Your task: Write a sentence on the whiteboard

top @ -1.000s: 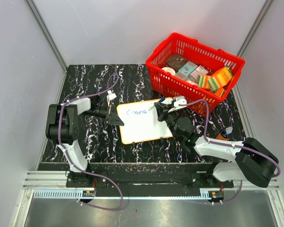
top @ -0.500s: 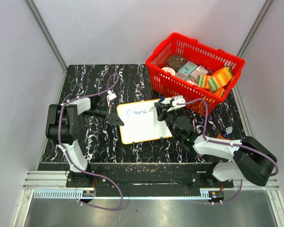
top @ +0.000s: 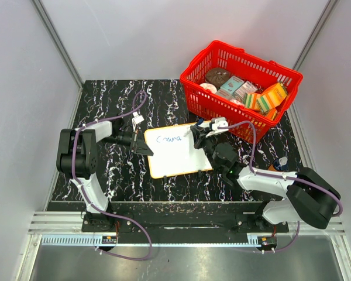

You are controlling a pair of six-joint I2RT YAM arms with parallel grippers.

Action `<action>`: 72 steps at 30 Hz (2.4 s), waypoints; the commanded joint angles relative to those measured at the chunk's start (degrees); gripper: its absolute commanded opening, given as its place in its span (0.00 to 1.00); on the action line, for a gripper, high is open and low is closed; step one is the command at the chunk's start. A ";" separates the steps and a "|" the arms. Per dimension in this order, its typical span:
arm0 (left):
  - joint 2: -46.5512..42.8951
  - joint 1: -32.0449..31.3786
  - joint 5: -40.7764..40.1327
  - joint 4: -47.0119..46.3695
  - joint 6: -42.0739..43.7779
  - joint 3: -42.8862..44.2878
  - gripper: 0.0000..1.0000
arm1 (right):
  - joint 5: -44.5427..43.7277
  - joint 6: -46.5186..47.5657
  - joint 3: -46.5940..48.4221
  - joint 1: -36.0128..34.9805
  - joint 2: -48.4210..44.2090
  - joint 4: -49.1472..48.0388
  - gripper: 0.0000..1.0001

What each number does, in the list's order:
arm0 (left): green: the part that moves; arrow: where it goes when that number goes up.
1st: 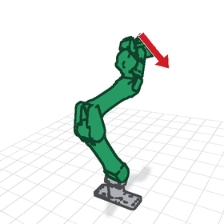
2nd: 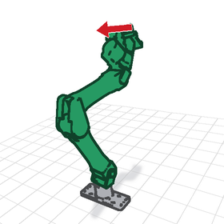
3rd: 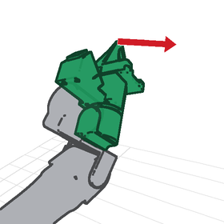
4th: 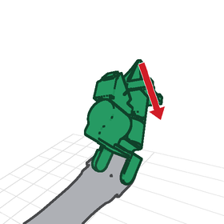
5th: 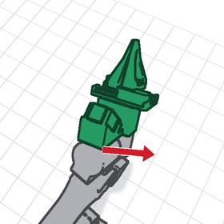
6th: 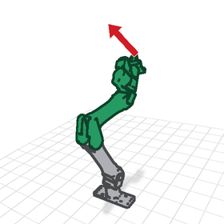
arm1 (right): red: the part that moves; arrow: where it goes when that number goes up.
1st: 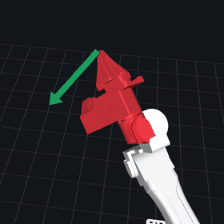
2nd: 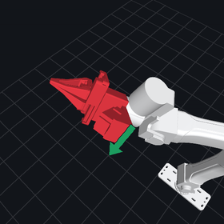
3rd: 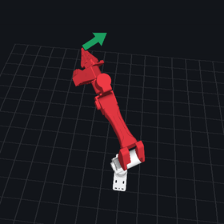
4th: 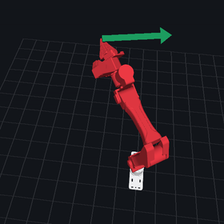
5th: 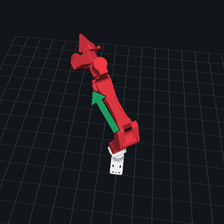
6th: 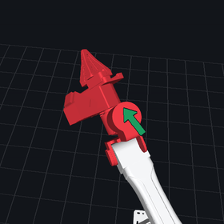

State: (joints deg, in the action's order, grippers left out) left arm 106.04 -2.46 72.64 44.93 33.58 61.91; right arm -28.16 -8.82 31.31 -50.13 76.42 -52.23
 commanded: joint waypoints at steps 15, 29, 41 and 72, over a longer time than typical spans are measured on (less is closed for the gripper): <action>1.10 -0.71 -7.52 -0.37 2.28 0.84 0.00 | 0.30 -0.06 2.44 0.47 2.76 -2.44 0.00; 1.19 -0.79 -7.69 -0.37 2.28 0.93 0.00 | 1.36 -1.46 -0.11 0.47 0.92 -0.16 0.00; 1.28 -0.97 -7.78 -0.37 2.19 1.02 0.00 | 0.30 -1.29 -1.16 0.47 0.13 0.72 0.00; 1.27 -1.06 -7.78 -0.37 2.28 1.02 0.00 | -4.44 1.00 1.03 0.82 1.27 -2.79 0.00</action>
State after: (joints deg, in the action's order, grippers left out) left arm 106.15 -2.48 72.64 44.95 33.54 61.93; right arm -29.56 -9.58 30.57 -50.09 77.38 -52.77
